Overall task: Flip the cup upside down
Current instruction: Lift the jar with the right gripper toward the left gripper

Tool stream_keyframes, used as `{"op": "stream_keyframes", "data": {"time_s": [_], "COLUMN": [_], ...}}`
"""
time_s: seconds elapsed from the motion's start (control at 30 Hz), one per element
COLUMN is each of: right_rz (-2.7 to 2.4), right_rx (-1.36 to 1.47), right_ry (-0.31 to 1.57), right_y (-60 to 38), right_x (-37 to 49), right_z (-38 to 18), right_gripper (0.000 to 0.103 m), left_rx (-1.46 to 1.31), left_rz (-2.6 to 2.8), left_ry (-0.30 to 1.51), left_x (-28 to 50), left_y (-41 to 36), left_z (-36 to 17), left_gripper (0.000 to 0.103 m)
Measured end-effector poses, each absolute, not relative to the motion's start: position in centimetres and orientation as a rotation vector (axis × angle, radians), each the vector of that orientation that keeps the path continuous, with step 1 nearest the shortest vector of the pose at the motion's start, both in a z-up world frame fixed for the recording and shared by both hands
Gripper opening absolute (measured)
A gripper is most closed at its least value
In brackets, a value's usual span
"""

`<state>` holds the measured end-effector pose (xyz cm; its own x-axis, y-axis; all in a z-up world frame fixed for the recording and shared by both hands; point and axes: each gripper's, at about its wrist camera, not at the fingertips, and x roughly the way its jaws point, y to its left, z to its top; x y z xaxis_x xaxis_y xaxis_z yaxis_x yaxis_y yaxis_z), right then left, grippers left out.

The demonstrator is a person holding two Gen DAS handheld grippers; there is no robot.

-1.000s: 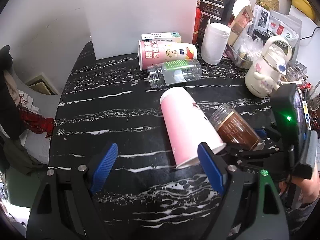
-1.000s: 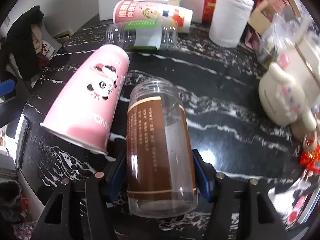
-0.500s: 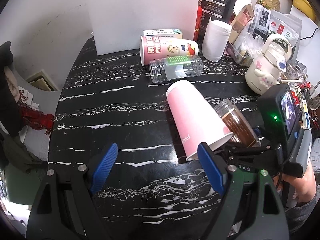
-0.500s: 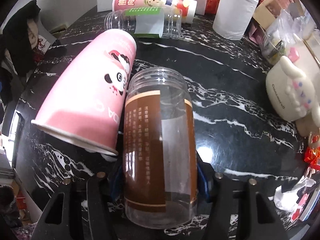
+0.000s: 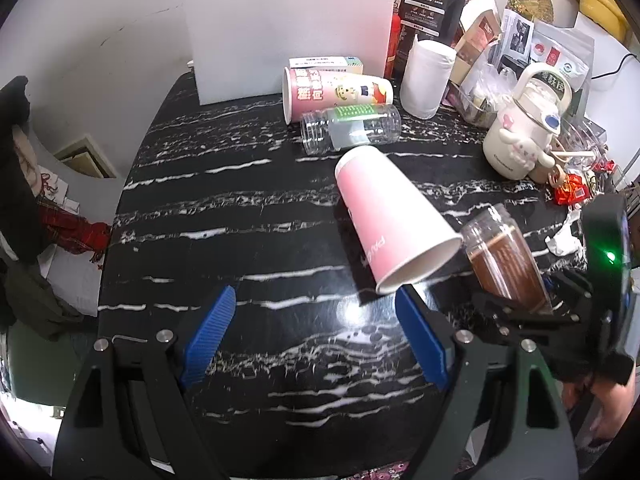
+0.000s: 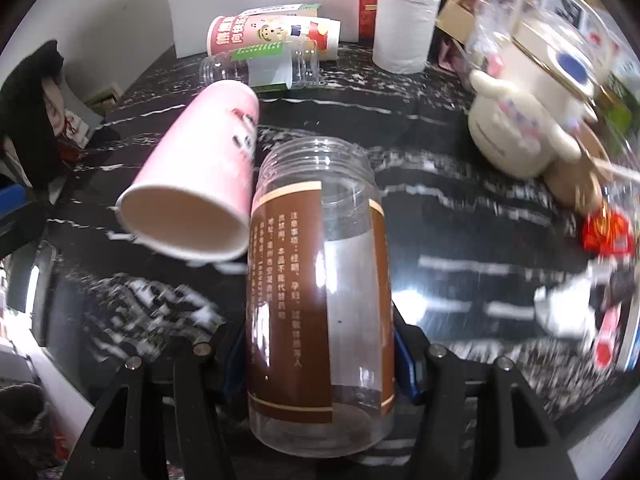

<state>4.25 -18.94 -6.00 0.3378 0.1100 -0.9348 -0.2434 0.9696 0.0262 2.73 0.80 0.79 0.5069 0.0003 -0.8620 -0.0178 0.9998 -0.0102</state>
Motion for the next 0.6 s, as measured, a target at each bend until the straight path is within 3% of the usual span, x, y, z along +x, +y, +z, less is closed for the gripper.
{"op": "stream_keyframes", "data": {"time_s": [0.6], "right_rz": [0.321], "right_rx": [-0.078], "right_ry": [1.22], "right_y": [-13.4], "right_x": [-2.6], "right_z": [-6.5], "right_gripper": [0.06], "left_rx": [-0.053], "left_rz": [0.048], "left_ry": [1.082], "left_x": [-3.4], "left_y": [4.1], "left_z": [-1.7], "left_gripper": [0.081]}}
